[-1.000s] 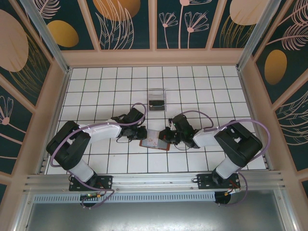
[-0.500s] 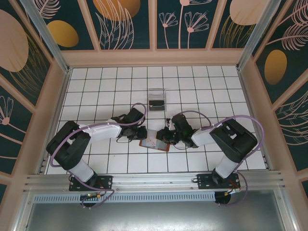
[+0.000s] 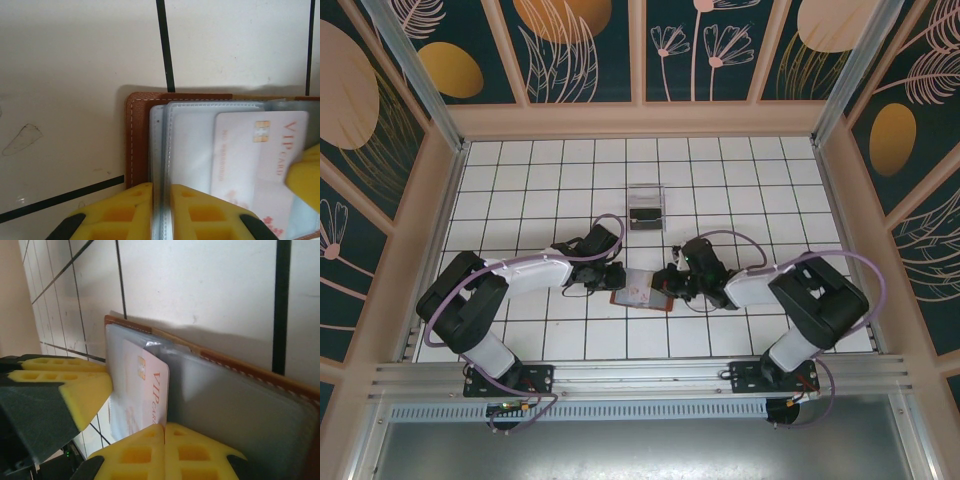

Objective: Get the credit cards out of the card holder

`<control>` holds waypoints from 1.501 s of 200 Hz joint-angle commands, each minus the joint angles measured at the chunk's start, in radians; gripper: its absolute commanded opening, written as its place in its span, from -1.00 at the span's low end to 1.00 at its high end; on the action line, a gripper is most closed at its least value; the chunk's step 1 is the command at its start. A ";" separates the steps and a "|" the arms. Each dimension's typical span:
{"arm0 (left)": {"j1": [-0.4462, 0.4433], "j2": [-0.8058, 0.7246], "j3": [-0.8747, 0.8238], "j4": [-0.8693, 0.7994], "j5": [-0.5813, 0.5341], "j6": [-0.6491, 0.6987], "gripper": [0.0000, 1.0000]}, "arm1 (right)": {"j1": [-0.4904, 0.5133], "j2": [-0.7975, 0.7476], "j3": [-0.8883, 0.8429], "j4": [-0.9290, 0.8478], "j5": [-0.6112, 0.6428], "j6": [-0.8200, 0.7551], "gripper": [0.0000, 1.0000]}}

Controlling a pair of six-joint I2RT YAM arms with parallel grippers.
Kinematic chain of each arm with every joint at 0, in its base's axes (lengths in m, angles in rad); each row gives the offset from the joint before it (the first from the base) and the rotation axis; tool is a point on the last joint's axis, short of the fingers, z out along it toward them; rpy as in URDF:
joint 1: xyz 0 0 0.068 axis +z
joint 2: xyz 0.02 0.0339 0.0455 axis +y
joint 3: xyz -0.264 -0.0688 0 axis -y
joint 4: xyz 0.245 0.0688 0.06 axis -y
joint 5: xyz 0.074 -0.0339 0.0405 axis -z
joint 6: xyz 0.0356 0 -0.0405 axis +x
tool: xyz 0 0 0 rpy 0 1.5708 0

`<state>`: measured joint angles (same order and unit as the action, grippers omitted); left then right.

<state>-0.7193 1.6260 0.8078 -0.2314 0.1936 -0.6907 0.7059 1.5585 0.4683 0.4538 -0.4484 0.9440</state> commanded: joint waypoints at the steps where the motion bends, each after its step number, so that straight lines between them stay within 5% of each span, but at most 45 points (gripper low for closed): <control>1: -0.009 0.037 -0.046 -0.083 -0.026 -0.018 -0.65 | -0.016 -0.091 -0.010 -0.136 0.080 -0.041 -1.00; 108: -0.010 -0.023 -0.039 -0.070 -0.008 -0.058 -0.56 | -0.038 -0.258 0.271 -0.590 0.200 -0.358 -1.00; 160: -0.010 -0.054 0.001 -0.098 -0.039 -0.051 -0.45 | -0.050 -0.137 0.553 -0.799 0.359 -0.787 -1.00; 200: -0.010 -0.087 0.049 -0.128 -0.070 -0.019 -0.43 | -0.061 -0.042 0.685 -0.819 0.428 -1.266 -1.00; 242: -0.008 -0.097 0.054 -0.128 -0.114 -0.003 -0.43 | -0.111 0.062 0.827 -0.918 0.358 -1.721 -1.00; 300: 0.037 -0.117 0.030 -0.096 -0.108 -0.006 -0.42 | -0.153 0.247 1.097 -1.097 0.203 -1.989 -1.00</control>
<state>-0.7109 1.5345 0.8494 -0.3256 0.0948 -0.7116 0.5518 1.7412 1.4578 -0.5278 -0.1547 -0.8627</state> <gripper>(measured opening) 0.288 0.054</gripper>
